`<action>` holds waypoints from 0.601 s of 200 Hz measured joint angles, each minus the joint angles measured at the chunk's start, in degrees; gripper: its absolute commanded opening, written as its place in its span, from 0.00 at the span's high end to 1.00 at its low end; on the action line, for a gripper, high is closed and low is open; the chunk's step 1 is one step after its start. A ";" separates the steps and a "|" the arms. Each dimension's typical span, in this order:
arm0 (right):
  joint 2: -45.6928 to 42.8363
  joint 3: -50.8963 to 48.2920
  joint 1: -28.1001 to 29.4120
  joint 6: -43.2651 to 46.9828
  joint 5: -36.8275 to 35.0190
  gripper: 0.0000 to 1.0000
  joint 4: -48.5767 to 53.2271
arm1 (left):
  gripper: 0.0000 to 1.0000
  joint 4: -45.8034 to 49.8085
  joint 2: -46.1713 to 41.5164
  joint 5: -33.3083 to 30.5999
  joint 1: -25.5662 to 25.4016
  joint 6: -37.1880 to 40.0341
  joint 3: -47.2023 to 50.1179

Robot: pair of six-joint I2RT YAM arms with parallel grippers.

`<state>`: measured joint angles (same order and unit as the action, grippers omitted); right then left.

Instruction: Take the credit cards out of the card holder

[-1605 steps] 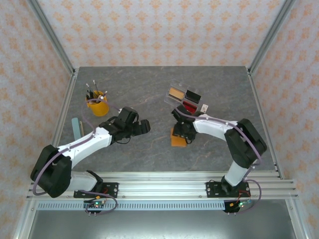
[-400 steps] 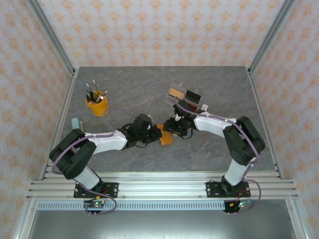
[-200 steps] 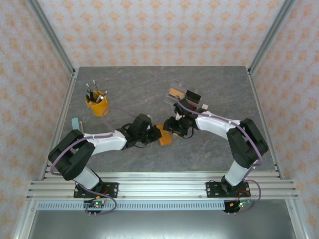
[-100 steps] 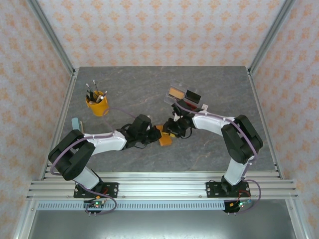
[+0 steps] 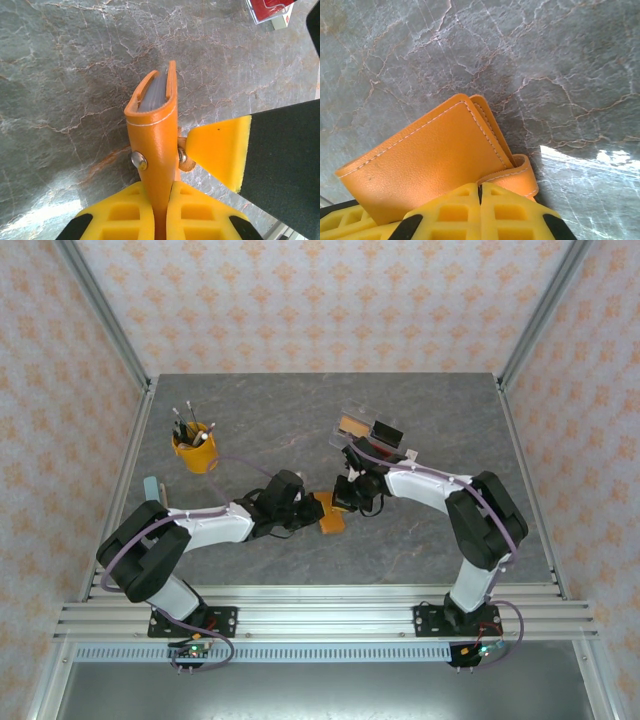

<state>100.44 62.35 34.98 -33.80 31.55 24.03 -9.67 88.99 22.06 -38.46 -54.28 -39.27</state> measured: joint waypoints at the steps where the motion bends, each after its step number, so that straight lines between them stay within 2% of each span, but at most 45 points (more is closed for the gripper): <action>1: -0.02 0.00 0.02 -0.02 -0.07 0.99 -0.02 | 1.00 0.00 0.00 0.00 0.00 0.02 0.00; 66: -0.22 -0.07 -0.59 0.00 -11.30 1.00 5.97 | 1.00 0.00 -0.02 0.02 0.70 0.39 -0.02; 95: -0.22 -0.11 -0.59 0.81 -12.04 0.78 6.60 | 1.00 1.33 0.00 0.00 0.70 0.44 -0.63; 120: -0.13 0.02 -0.39 1.62 -11.54 0.69 6.69 | 0.89 4.35 0.31 0.00 0.74 0.46 -2.73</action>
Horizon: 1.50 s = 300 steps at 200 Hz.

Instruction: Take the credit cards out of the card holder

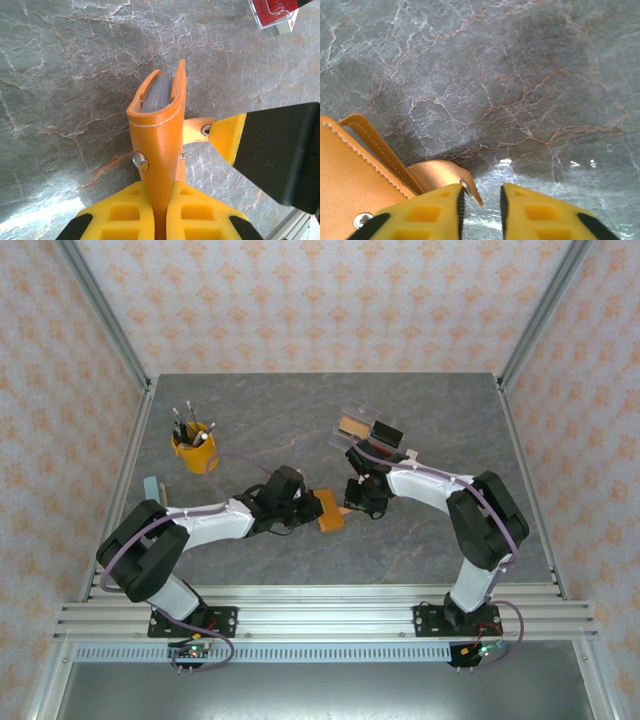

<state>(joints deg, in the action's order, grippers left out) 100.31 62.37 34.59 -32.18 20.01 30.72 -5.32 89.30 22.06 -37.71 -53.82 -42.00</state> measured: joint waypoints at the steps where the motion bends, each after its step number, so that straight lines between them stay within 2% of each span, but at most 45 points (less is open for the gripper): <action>1: 0.04 0.04 0.04 0.13 0.00 0.69 0.13 | 0.89 0.07 0.02 0.00 0.00 0.00 -0.07; 49: 2.69 2.08 1.36 0.57 0.33 0.68 0.59 | 0.67 2.80 1.77 0.00 0.02 -0.04 -1.68; 86: 2.97 2.38 1.38 0.74 0.28 0.70 0.52 | 0.46 6.08 1.84 -0.17 0.72 1.46 -2.32; 104: 3.50 3.04 1.38 0.96 0.31 0.75 0.44 | 0.39 7.65 1.51 -0.44 1.36 1.77 -2.49; 153: 3.82 3.45 1.38 1.88 0.46 0.92 -0.94 | 0.13 11.58 -3.43 -1.79 4.37 3.63 -2.49; 179: 3.32 3.43 1.40 2.32 0.28 0.95 -1.14 | 0.00 14.19 -6.58 -3.19 6.08 4.46 -2.49; 193: 1.86 3.43 1.70 2.89 -0.13 0.98 -1.16 | 0.00 16.09 -8.52 -3.91 7.19 5.01 -2.49; 243: -7.28 3.48 4.74 4.39 1.86 0.98 -3.80 | 0.00 23.39 -13.88 -7.43 9.99 6.88 -3.19; 300: -7.37 4.02 6.21 4.11 5.44 0.98 -6.19 | 0.00 28.30 -19.39 -11.26 12.70 6.95 -2.80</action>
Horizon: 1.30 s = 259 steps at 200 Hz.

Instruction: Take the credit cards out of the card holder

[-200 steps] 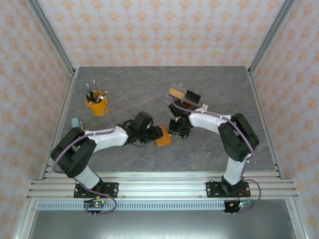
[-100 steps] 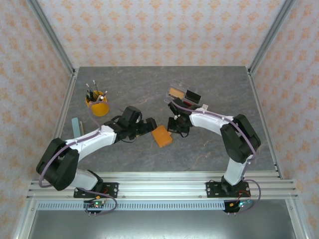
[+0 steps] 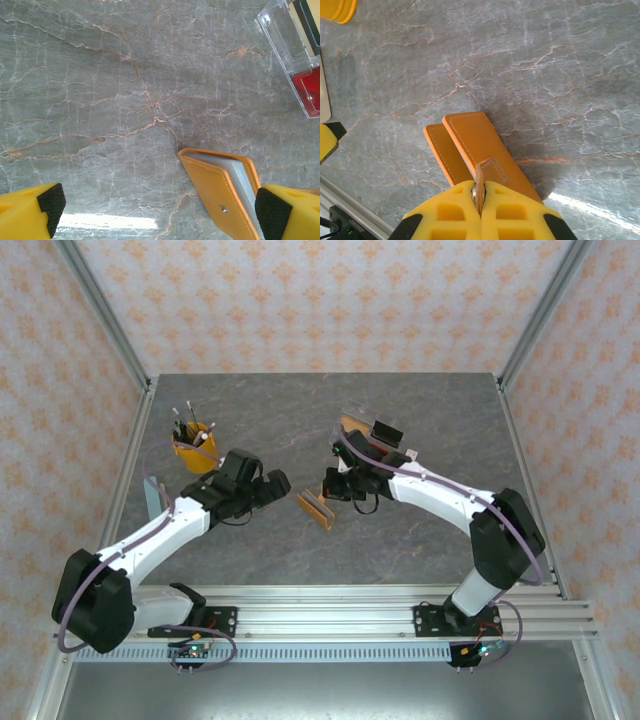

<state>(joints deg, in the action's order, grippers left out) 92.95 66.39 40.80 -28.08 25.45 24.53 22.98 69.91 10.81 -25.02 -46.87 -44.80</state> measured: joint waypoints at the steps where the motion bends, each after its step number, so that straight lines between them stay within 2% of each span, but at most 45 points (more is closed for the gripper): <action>1: 0.07 0.04 0.07 0.02 0.11 0.98 -0.09 | 0.00 0.02 -0.04 0.00 0.00 0.00 0.02; 59: 1.84 0.22 0.44 -0.59 3.61 0.98 -1.64 | 0.00 0.02 -2.38 -0.63 0.00 -1.07 3.39; 110: 1.66 0.22 0.44 -0.33 3.87 0.97 -1.66 | 0.00 -0.04 -3.76 -0.76 0.00 -1.25 4.04; 194: -1.77 0.22 0.44 -0.17 -3.15 0.98 -1.36 | 0.00 -2.64 -3.54 1.88 0.00 -1.36 4.15; 231: -0.85 0.72 0.42 -0.59 -8.44 0.98 1.36 | 0.07 -6.49 -0.57 5.40 0.00 -2.54 4.83; 259: -0.44 0.85 -0.46 -1.60 -11.98 0.98 3.52 | 0.20 -8.96 2.58 8.13 -0.11 -3.23 5.18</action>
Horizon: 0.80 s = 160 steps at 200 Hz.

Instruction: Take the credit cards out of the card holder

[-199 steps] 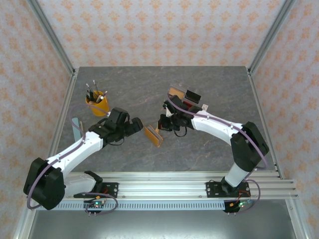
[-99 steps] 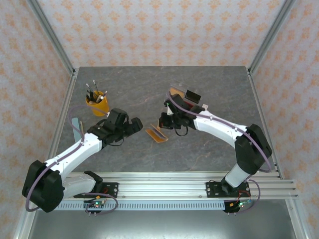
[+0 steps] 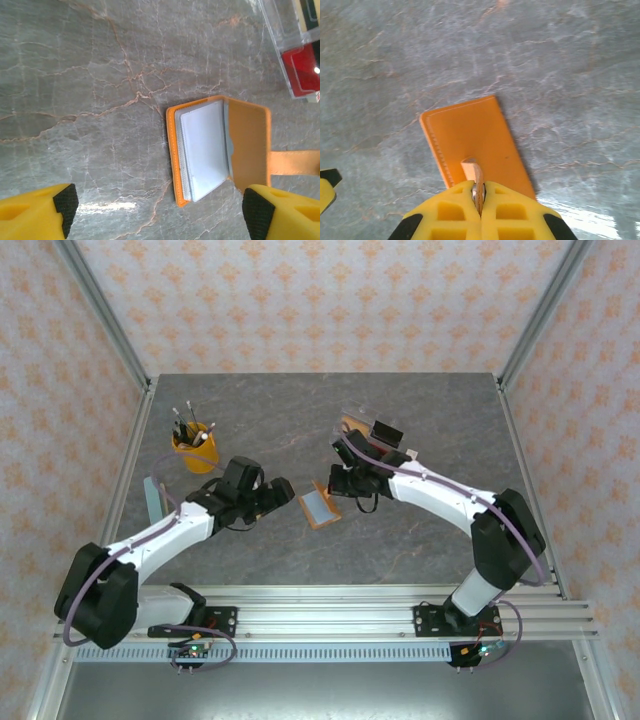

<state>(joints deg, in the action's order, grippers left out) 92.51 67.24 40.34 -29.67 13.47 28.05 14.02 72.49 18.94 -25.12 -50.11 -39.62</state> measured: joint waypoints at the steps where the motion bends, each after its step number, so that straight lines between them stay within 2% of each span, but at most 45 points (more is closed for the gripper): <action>1: 0.00 0.00 -0.04 -0.04 -0.09 0.98 0.02 | 0.21 -0.13 0.13 0.13 0.00 0.02 0.00; 52: 0.04 -3.23 -5.66 -1.62 -3.52 0.99 2.14 | 0.44 -4.90 6.49 2.95 -3.39 -1.40 -0.20; 98: 2.67 -5.33 -6.80 -1.57 -5.05 0.99 3.58 | 0.63 -7.30 14.29 4.94 -6.84 -2.10 -4.39; 136: 3.82 -5.97 -6.80 -1.07 -5.16 0.98 4.07 | 0.63 -7.28 15.43 4.24 -7.15 -1.99 -6.91; 160: 3.82 -5.95 -6.80 -0.48 -5.14 0.99 4.04 | 0.57 -4.94 15.19 1.55 -7.15 -0.83 -8.85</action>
<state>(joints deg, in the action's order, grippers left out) 96.33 61.30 33.54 -30.15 8.34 32.10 9.08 87.68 20.49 -32.27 -50.94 -48.47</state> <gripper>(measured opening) 0.045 0.405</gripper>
